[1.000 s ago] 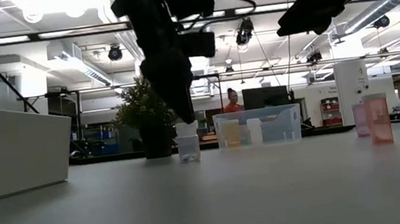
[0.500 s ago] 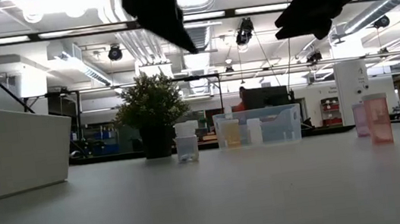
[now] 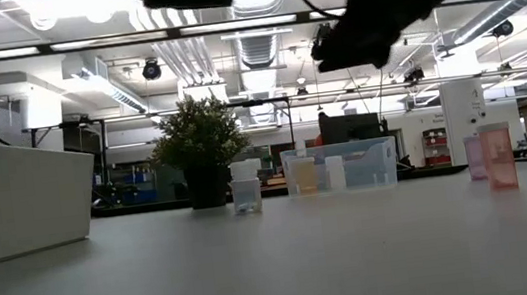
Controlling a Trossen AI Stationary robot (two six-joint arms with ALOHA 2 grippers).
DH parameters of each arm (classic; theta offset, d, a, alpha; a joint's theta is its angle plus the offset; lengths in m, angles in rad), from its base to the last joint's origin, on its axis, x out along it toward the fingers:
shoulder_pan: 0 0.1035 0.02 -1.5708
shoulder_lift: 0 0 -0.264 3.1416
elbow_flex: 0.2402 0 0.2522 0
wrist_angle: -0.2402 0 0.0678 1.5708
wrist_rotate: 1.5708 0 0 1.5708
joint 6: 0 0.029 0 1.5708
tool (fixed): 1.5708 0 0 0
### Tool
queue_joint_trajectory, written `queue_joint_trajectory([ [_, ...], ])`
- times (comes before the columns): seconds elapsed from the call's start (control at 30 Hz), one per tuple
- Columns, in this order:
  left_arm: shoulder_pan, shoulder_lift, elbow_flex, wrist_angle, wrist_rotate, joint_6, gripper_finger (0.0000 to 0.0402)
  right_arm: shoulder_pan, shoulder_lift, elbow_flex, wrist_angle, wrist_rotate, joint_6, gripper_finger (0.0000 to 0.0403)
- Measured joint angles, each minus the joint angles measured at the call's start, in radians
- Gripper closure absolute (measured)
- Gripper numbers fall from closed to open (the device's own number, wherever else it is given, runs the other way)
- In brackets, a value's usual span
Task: Pick and place medicine bottles into bin by pill shape (circle, oval)
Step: Put the left white capsule bottle into the transparent bin
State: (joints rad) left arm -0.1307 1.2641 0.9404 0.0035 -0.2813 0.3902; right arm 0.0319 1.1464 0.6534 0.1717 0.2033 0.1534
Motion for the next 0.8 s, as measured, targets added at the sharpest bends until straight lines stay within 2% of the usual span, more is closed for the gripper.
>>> queue_joint_trajectory([
  [0.23,0.000,-0.152,-0.239,0.315,-0.042,0.070,0.0182,-0.019,0.151,0.162,-0.024,-0.002,-0.025,0.0202],
  [0.33,0.000,-0.207,-0.296,0.373,-0.051,0.098,0.0182,-0.038,0.211,0.255,-0.106,-0.035,-0.023,0.0202],
  [0.43,0.000,-0.263,-0.325,0.388,-0.060,0.099,0.0182,-0.054,0.281,0.353,-0.203,-0.072,-0.044,0.0202],
  [0.8,0.000,-0.372,-0.386,0.376,-0.072,0.095,0.0182,-0.082,0.578,0.655,-0.534,-0.075,-0.126,0.0202],
])
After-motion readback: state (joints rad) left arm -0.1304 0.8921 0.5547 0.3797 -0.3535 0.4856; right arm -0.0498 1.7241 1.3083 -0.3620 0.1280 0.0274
